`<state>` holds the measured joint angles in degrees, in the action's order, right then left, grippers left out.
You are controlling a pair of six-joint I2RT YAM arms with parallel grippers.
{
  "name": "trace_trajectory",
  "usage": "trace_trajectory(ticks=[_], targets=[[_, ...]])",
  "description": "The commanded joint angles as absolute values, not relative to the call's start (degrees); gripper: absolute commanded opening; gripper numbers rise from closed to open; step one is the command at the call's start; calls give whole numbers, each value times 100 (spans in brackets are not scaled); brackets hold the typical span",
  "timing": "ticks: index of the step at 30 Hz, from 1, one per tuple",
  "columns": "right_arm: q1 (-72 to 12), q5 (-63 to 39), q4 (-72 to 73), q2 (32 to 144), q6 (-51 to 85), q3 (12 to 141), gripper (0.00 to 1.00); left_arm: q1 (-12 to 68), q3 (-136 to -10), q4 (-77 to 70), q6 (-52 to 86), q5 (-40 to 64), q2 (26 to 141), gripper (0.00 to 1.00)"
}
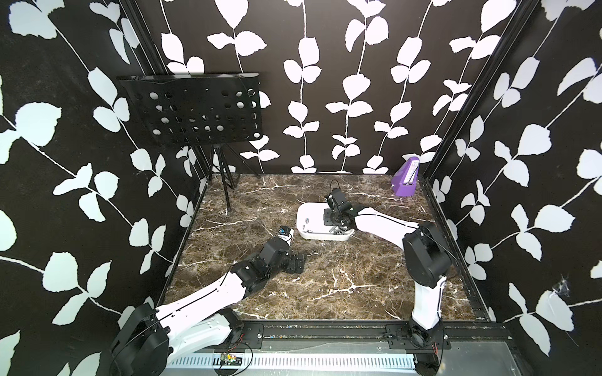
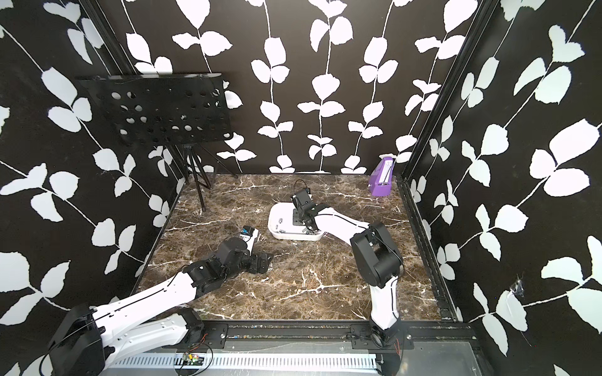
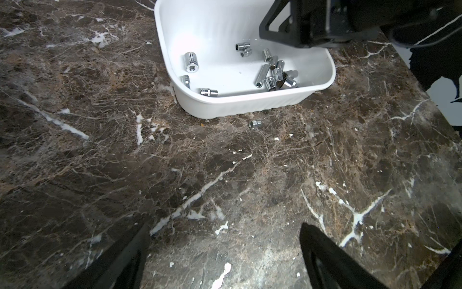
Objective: Put the socket on the desktop into the storage box
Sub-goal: Pick up the socket head from the center of the board.
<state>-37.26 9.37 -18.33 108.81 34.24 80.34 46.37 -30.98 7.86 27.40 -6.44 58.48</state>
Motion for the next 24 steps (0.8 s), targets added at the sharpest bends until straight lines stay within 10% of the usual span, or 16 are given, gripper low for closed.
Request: trace_trajectory(ticks=[1, 12, 24], targets=[[-3882, 1000, -1742, 9868, 3359, 7459, 42, 4659, -3027, 809, 2754, -620, 5757, 94], [-5345, 1809, -1081, 7439, 3845, 4620, 44, 4661, -3016, 880, 2703, -803, 5673, 94], [-5859, 1918, 203, 8793, 4082, 4287, 43, 4665, -3006, 894, 2692, -885, 5659, 94]])
